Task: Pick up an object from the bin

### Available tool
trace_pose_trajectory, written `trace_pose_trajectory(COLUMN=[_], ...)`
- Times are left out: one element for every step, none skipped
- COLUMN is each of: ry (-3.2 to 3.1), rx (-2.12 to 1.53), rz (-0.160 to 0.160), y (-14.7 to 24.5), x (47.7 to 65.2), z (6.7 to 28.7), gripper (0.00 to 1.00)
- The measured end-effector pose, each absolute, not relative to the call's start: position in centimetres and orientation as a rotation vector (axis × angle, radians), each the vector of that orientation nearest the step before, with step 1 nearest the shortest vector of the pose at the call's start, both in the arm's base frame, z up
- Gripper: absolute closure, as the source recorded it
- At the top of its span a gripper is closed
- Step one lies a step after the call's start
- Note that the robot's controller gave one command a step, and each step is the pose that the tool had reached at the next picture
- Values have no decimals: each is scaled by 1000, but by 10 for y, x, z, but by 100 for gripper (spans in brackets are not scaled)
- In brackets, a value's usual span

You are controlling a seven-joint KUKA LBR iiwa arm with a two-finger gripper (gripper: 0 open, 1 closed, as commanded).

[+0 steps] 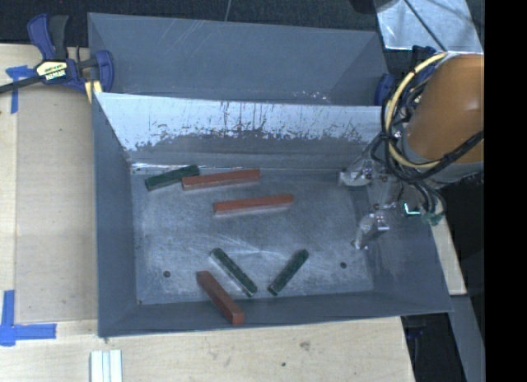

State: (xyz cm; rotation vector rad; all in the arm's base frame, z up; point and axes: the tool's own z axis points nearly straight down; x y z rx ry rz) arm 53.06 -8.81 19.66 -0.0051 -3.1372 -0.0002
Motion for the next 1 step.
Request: trace_pose_trajectory(ry=[-3145], rx=[-1], rz=[1], y=[-88], x=[532], z=[201], gripper=[0])
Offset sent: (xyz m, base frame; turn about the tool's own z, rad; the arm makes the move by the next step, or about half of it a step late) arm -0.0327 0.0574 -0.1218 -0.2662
